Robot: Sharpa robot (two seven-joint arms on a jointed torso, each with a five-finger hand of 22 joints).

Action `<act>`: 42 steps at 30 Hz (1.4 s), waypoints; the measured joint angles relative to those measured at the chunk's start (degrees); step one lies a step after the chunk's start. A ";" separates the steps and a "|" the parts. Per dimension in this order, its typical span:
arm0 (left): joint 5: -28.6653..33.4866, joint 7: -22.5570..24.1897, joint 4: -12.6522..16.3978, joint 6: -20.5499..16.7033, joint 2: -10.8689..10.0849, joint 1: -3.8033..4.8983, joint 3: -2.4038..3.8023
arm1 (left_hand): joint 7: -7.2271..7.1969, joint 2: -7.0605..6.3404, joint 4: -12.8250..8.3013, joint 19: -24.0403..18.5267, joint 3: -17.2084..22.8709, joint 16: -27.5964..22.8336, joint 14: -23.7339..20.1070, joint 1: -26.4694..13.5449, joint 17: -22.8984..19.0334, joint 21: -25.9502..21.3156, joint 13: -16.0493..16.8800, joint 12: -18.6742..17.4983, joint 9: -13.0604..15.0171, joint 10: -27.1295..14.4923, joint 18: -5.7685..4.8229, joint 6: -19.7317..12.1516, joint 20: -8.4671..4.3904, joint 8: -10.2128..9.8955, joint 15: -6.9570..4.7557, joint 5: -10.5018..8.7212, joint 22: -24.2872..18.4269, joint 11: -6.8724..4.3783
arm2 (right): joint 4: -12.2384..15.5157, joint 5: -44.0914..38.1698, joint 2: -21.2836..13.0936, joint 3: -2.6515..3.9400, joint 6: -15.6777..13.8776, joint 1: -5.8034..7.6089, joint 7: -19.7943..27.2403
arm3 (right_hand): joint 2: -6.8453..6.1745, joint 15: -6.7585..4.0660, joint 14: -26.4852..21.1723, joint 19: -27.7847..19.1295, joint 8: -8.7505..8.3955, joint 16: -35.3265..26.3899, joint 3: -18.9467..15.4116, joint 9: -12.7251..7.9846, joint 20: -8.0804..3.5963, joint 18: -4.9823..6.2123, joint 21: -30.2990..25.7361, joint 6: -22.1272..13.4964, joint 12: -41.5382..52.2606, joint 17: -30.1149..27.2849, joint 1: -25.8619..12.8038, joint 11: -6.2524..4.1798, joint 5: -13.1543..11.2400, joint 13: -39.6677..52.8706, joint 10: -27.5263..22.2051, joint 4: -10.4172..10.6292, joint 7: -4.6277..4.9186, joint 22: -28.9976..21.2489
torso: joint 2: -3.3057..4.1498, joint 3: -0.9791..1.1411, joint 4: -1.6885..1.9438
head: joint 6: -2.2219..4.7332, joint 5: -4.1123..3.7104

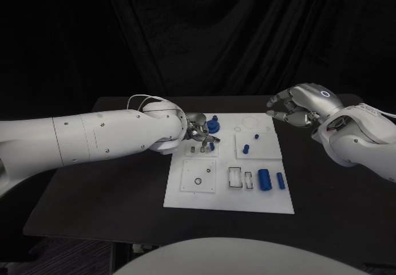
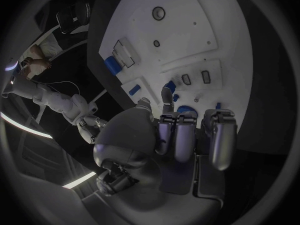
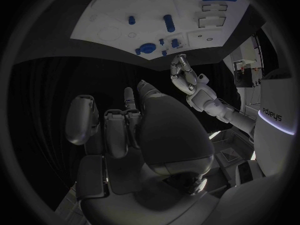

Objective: Assemble the parts on the task board

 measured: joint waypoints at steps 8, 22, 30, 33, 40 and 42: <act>-3.83 -4.38 1.61 -0.63 -0.26 0.00 0.23 | -0.41 -0.23 -0.08 -0.09 -0.51 0.00 -0.20 -0.23 -0.01 0.00 0.01 0.00 5.73 -0.07 0.00 -0.01 -0.50 1.14 -0.66 0.00 0.00 -0.65 | -0.64 0.02 0.07 0.01 0.11 -0.51 -0.10 | -0.22 0.00 0.00 0.00 0.00 0.00 -0.02 -0.08 0.00 0.00 0.00 0.01 0.00 0.00 -0.22 0.00 0.00 0.00 0.00 0.02 0.01 0.00 | -0.57 0.36 -0.41 | 0.00 -0.09; -6.79 -7.34 -0.16 -0.33 1.44 0.00 0.29 | -1.41 0.82 0.09 -0.08 -1.29 0.00 -0.06 -1.88 -0.01 -0.23 0.03 0.00 6.81 -0.06 0.00 1.03 -0.90 -0.75 -0.92 0.00 -0.01 -1.05 | -1.20 0.03 0.46 0.00 0.51 -0.66 -0.31 | -0.45 0.00 0.00 0.00 0.00 -0.01 -0.31 -0.20 0.00 -0.01 0.00 0.20 0.00 0.00 -0.45 0.00 0.00 -0.01 0.00 0.31 0.20 0.04 | -0.97 0.77 -0.44 | -0.01 0.26; -7.25 -8.21 -2.79 0.34 3.57 -0.01 0.28 | -1.33 0.82 0.09 0.11 -1.28 0.00 -0.24 -1.88 -0.02 -0.41 0.04 0.00 6.08 -0.06 0.01 2.58 -1.10 -3.57 -1.15 0.00 -0.01 -1.04 | -1.26 0.03 0.47 0.00 0.61 -0.68 -0.37 | -0.45 0.00 0.00 0.00 0.00 -0.01 -0.31 -0.20 0.00 -0.01 0.00 0.20 0.00 0.00 -0.45 0.00 0.00 -0.01 0.00 0.31 0.20 0.04 | -1.07 0.84 -0.37 | -0.01 0.07; -7.34 -8.39 -3.60 0.62 4.52 -0.03 0.28 | -1.09 0.82 -0.06 0.12 -1.44 0.00 -0.05 -1.88 -0.02 -0.45 0.04 -0.01 5.84 -0.06 0.01 2.97 -1.10 -4.42 -1.34 0.00 -0.01 -1.04 | -1.26 0.03 0.45 0.00 0.65 -0.68 -0.38 | -0.45 0.00 0.00 0.00 0.00 -0.01 -0.31 -0.20 0.00 -0.01 0.00 0.20 0.00 0.00 -0.45 0.00 0.00 -0.01 0.00 0.31 0.20 0.03 | -1.13 0.79 -0.30 | -0.01 -0.10; -7.44 -8.60 -5.01 1.17 6.02 -0.12 0.27 | -1.11 0.52 0.02 0.11 -1.84 0.00 -0.05 -2.18 -0.02 -0.69 0.04 -0.01 4.89 -0.07 0.01 4.44 -1.09 -7.18 -1.34 0.00 -0.02 -1.04 | -1.20 0.03 0.43 0.00 0.75 -0.68 -0.42 | -0.45 0.00 0.00 0.00 0.00 -0.01 -0.31 -0.20 0.00 -0.01 0.00 0.20 0.00 0.00 -0.45 0.00 0.00 -0.01 0.00 0.31 0.20 0.03 | -1.18 0.70 -0.26 | 0.01 -0.28; -7.45 -8.62 -5.38 1.24 6.28 -0.16 0.26 | -1.09 0.52 0.01 0.12 -1.84 0.00 -0.05 -2.18 -0.03 -1.08 0.04 -0.01 4.56 -0.07 0.01 4.62 -1.09 -8.07 -1.33 0.00 -0.02 -1.04 | -1.20 0.03 0.43 0.00 0.77 -0.68 -0.44 | -0.45 0.00 0.00 0.00 0.00 -0.01 -0.31 -0.20 0.00 -0.01 0.00 0.20 0.00 0.00 -0.45 0.00 0.00 -0.01 0.00 0.31 0.20 0.03 | -1.16 0.65 -0.26 | 0.02 -0.29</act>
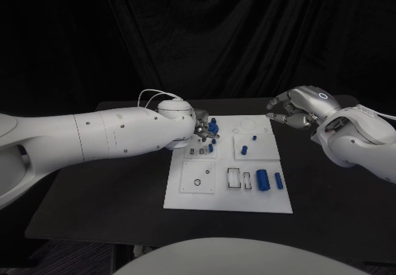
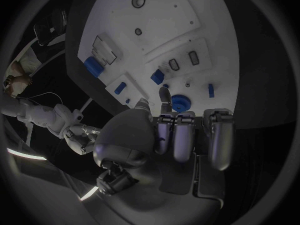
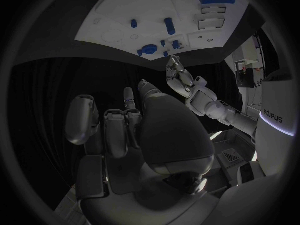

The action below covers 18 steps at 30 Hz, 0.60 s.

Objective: Assemble the parts on the task board

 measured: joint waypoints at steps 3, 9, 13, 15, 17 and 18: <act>-0.03 -0.03 -0.49 0.03 0.27 -0.09 -0.01 | -0.12 0.00 0.00 0.00 0.00 0.00 0.00 0.00 0.00 -0.03 0.00 0.00 -0.32 0.00 0.00 0.30 0.00 -0.94 0.00 0.00 0.00 0.00 | 0.00 0.00 0.03 0.00 0.03 0.00 -0.02 | 0.00 0.00 0.00 0.00 0.00 0.00 0.00 0.00 0.00 0.00 0.00 0.00 0.00 0.00 0.00 0.00 0.00 0.00 0.00 0.00 0.00 0.00 | 0.05 -0.07 -0.05 | 0.00 -0.04; -0.06 -0.07 -1.26 0.07 0.66 -0.28 -0.03 | -0.08 -0.32 0.00 0.00 0.00 0.00 0.00 0.33 0.00 -0.03 0.00 -0.01 -0.44 0.00 0.00 0.72 0.00 -1.54 0.00 0.00 0.00 0.00 | -0.07 0.00 0.15 0.00 0.08 0.00 -0.04 | 0.00 0.00 0.00 0.00 0.00 0.00 0.00 -0.05 0.00 0.00 0.00 0.00 0.00 0.00 0.00 0.00 0.00 0.00 0.00 0.00 0.00 0.00 | 0.11 -0.13 -0.20 | 0.00 0.16; -0.08 -0.09 -1.70 0.17 0.93 -0.41 -0.03 | -0.11 -0.32 0.00 0.00 0.00 0.00 0.00 0.33 0.00 -0.03 0.00 -0.01 -0.50 0.00 0.00 1.10 0.00 -1.77 0.00 0.27 -0.01 0.01 | -0.20 0.00 0.31 0.01 0.10 -0.01 -0.05 | 0.00 0.00 0.00 0.00 0.00 -0.01 0.00 -0.05 0.00 0.00 0.00 0.00 0.00 0.00 0.00 0.00 0.00 0.00 0.00 0.00 0.00 -0.01 | 0.12 -0.10 -0.25 | 0.00 0.27; -0.09 -0.09 -1.92 0.26 1.02 -0.57 -0.03 | -0.11 -0.32 0.00 0.00 0.00 0.00 0.00 0.32 0.00 -0.03 0.00 -0.01 -0.50 0.00 0.00 1.10 0.00 -1.77 0.01 0.27 -0.01 0.01 | -0.23 0.00 0.38 0.01 0.11 -0.03 -0.05 | 0.00 0.00 0.00 0.00 0.00 -0.01 0.00 -0.05 0.00 0.00 0.00 0.00 0.00 0.00 0.00 0.00 0.00 0.00 0.00 0.00 0.00 -0.01 | 0.12 -0.09 -0.25 | 0.00 0.27; -0.09 -0.10 -2.08 0.31 1.08 -0.78 -0.03 | -0.11 -0.32 0.00 0.00 0.00 0.00 0.00 0.33 0.00 -0.03 0.00 -0.01 -0.50 -0.01 0.00 1.10 0.00 -1.77 0.01 0.27 -0.01 0.01 | -0.24 0.00 0.43 0.01 0.12 -0.05 -0.05 | 0.00 0.00 0.00 0.00 0.00 -0.01 0.00 -0.05 0.00 0.00 0.00 0.00 0.00 0.00 0.00 0.00 0.00 0.00 0.00 0.00 0.00 -0.01 | 0.11 -0.07 -0.24 | 0.00 0.19; -0.10 -0.11 -2.17 0.34 1.11 -0.94 -0.03 | -0.11 -0.32 0.00 0.00 0.00 0.00 0.00 0.33 0.00 -0.03 0.00 -0.01 -0.50 -0.01 0.00 1.10 0.00 -1.77 0.01 0.27 -0.01 0.01 | -0.25 0.01 0.45 0.01 0.12 -0.06 -0.05 | 0.00 0.00 0.00 0.00 0.00 -0.01 0.00 -0.04 0.00 0.00 0.00 0.00 0.00 0.00 0.00 0.00 0.00 0.00 0.00 0.00 0.00 -0.01 | 0.10 -0.07 -0.24 | 0.00 0.15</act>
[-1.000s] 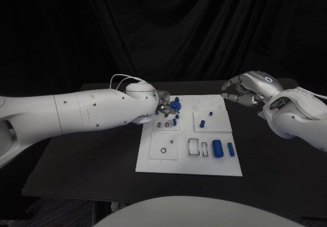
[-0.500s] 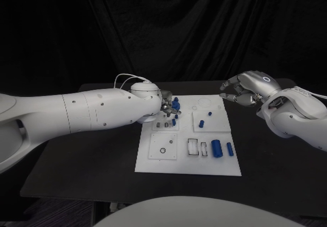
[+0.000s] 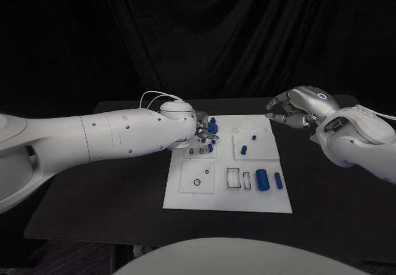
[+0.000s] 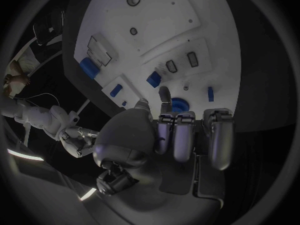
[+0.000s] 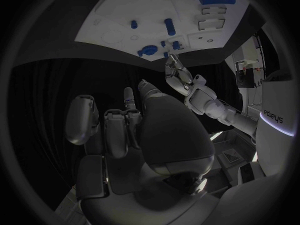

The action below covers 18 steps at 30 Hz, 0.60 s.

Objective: Assemble the parts on the task board

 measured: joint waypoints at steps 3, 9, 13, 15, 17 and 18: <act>-0.01 -0.01 -0.20 0.10 0.06 -0.41 -0.02 | 0.00 0.00 0.00 0.00 0.00 0.00 0.00 0.00 0.00 0.00 0.00 0.00 0.00 0.00 0.00 0.00 0.00 0.00 0.00 0.00 0.00 0.00 | -0.03 0.00 0.04 0.00 0.00 -0.02 0.00 | 0.00 0.00 0.00 0.00 0.00 0.00 0.00 0.00 0.00 0.00 -0.05 0.00 0.00 0.00 0.00 0.00 0.00 0.00 0.00 0.00 0.00 0.00 | -0.03 0.01 0.01 | 0.00 -0.06; -0.02 -0.04 -0.35 0.21 0.14 -0.90 -0.03 | -0.01 0.00 0.00 0.00 0.00 0.00 0.00 0.00 0.00 -0.23 0.00 0.00 -0.09 0.00 0.00 0.42 0.00 -0.22 0.00 0.00 0.00 0.00 | -0.07 0.01 0.07 0.00 0.01 -0.03 0.01 | 0.00 0.00 0.00 0.00 0.00 0.00 0.00 0.00 0.00 0.00 -0.23 0.00 0.00 0.00 0.00 0.00 0.00 0.00 0.00 0.00 0.00 -0.01 | -0.10 -0.02 0.03 | 0.00 -0.14; -0.02 -0.05 -0.36 0.30 0.25 -1.07 -0.03 | -0.01 0.20 -0.17 0.00 0.17 0.00 0.00 0.20 0.00 -0.23 0.02 0.00 -0.11 0.00 0.00 0.42 0.00 -0.39 0.00 0.00 0.00 0.00 | -0.12 0.01 0.12 0.00 0.01 -0.04 0.02 | 0.00 0.00 0.00 0.00 0.00 0.00 0.00 0.01 0.00 0.00 -0.23 0.00 0.00 0.00 0.00 0.00 0.00 0.00 0.00 0.00 0.00 -0.01 | -0.14 -0.04 0.05 | 0.00 -0.16; -0.02 -0.05 -0.36 0.35 0.35 -1.16 -0.03 | -0.01 0.31 -0.17 0.00 0.17 0.00 0.00 0.31 -0.01 -0.23 0.02 0.00 -0.17 0.00 0.00 0.41 0.00 -0.58 0.00 0.00 0.00 0.00 | -0.14 0.01 0.15 0.00 0.01 -0.05 0.02 | 0.00 0.00 0.00 0.00 0.00 0.00 0.00 0.01 0.00 0.00 -0.23 0.00 0.00 0.00 0.00 0.00 0.00 0.00 0.00 0.00 0.00 -0.01 | -0.15 -0.04 0.07 | 0.00 -0.21; -0.03 -0.05 -0.38 0.39 0.46 -1.29 -0.02 | -0.01 0.31 -0.17 0.00 0.17 0.00 0.00 0.31 -0.01 -0.23 0.02 0.00 -0.17 0.00 0.00 0.42 0.00 -0.59 0.00 0.00 0.00 0.00 | -0.16 0.01 0.17 0.00 0.01 -0.07 0.03 | 0.00 0.00 0.00 0.00 0.00 0.00 0.00 -0.05 0.00 0.00 -0.23 0.00 0.00 0.00 0.00 0.00 0.27 0.00 0.00 0.00 0.00 -0.01 | -0.16 -0.04 0.07 | 0.00 -0.28; -0.03 -0.05 -0.39 0.41 0.50 -1.35 -0.02 | -0.01 0.31 -0.16 0.00 0.17 0.00 0.00 0.31 0.00 -0.23 0.02 0.00 -0.17 0.00 0.00 0.41 0.00 -0.60 0.00 0.00 0.00 0.01 | -0.17 0.01 0.19 0.00 0.01 -0.08 0.03 | 0.00 0.00 0.00 0.00 0.00 0.00 0.00 -0.05 0.00 0.00 -0.23 0.00 0.00 0.00 0.00 0.00 0.28 0.00 0.00 0.00 0.00 -0.01 | -0.18 -0.04 0.09 | 0.00 -0.31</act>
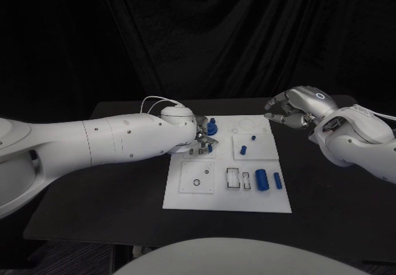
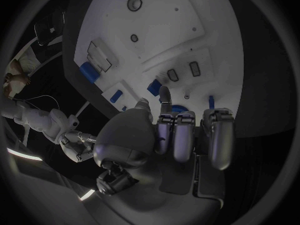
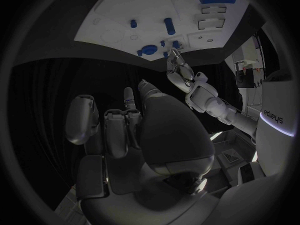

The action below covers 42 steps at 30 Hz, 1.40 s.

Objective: Assemble the parts on the task board

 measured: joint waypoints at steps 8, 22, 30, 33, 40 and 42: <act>0.00 0.00 -0.26 0.08 0.19 -0.38 -0.01 | -0.04 -0.22 -0.17 0.00 0.16 0.00 0.00 0.22 0.04 0.00 0.00 0.00 -0.12 0.00 0.00 0.36 0.00 -0.36 0.00 0.25 0.00 0.00 | -0.05 0.00 0.06 0.00 -0.01 -0.03 0.03 | 0.00 0.00 0.00 0.00 0.00 0.00 0.00 0.00 0.00 0.00 -0.22 0.00 -0.24 0.00 0.00 0.00 0.00 0.00 0.00 0.00 0.00 0.00 | -0.05 0.00 0.01 | 0.00 -0.14; -0.03 0.15 -1.12 0.12 0.77 -0.86 -0.16 | 0.01 -0.13 -0.31 0.00 0.65 0.00 0.00 1.37 0.04 -0.27 0.02 0.00 -0.64 -0.01 0.00 1.22 0.00 -2.44 0.00 1.78 0.04 0.01 | -0.27 0.00 0.22 0.00 -0.02 -0.05 0.06 | 0.00 0.00 0.00 0.00 0.00 -0.24 0.00 0.01 0.00 0.00 -0.87 0.21 -0.52 0.00 0.00 0.22 0.00 0.00 -0.22 0.00 0.21 -0.01 | -0.14 0.00 0.02 | 0.00 -0.53; -0.04 0.22 -1.47 0.28 1.16 -1.18 -0.19 | -0.18 -0.39 -0.47 0.00 1.13 0.00 0.00 2.06 0.03 -0.26 0.07 0.00 -0.79 0.10 0.00 1.43 0.00 -3.18 0.00 2.45 0.03 -0.10 | -0.35 0.00 0.39 0.00 -0.02 -0.08 0.07 | 0.00 0.00 0.00 0.00 0.00 -0.44 0.00 -0.04 0.00 0.00 -1.04 0.21 -0.78 0.00 0.00 0.23 0.12 0.00 -0.38 0.00 0.21 0.00 | -0.14 0.00 0.02 | 0.00 -0.79; -0.04 0.25 -1.60 0.33 1.29 -1.33 -0.19 | 0.01 -0.30 -0.47 0.00 1.44 0.00 0.00 2.26 0.03 -0.26 0.06 0.01 -0.81 0.11 0.00 1.64 0.00 -3.34 0.00 2.66 0.03 -0.10 | -0.36 0.00 0.44 0.00 -0.02 -0.09 0.07 | 0.00 0.00 0.00 0.00 0.00 -0.51 0.00 -0.04 0.00 0.00 -1.14 0.21 -0.78 0.00 0.00 0.22 0.27 0.00 -0.63 0.00 0.21 0.04 | -0.14 -0.02 0.02 | 0.00 -0.83; -0.04 0.31 -2.09 0.39 1.66 -1.65 -0.22 | 0.00 -0.45 -0.47 0.00 1.91 0.00 0.00 2.56 0.03 -0.48 0.03 0.01 -0.90 0.11 0.00 1.63 0.00 -4.08 0.00 3.78 0.03 -0.10 | -0.40 0.00 0.46 0.00 0.00 -0.12 0.05 | 0.00 0.00 0.00 0.00 -0.24 -0.51 0.00 -0.23 0.00 0.00 -1.14 0.21 -0.99 0.00 0.00 0.22 1.06 0.00 -0.63 0.00 0.21 0.03 | -0.14 -0.03 0.01 | 0.00 -1.09; -0.04 0.35 -2.19 0.39 1.67 -1.69 -0.22 | 0.00 -0.60 -0.35 0.00 2.34 0.00 0.00 2.71 0.03 -0.48 0.02 0.01 -0.90 0.10 0.01 2.05 0.00 -4.67 0.00 4.72 0.03 -0.10 | -0.40 0.00 0.46 0.00 0.01 -0.12 0.04 | 0.00 0.00 0.00 0.00 -0.24 -0.51 0.00 -0.23 0.00 0.00 -1.48 0.21 -0.99 0.00 0.00 0.21 1.07 0.00 -0.63 0.00 0.21 0.03 | -0.14 -0.03 0.01 | 0.00 -1.19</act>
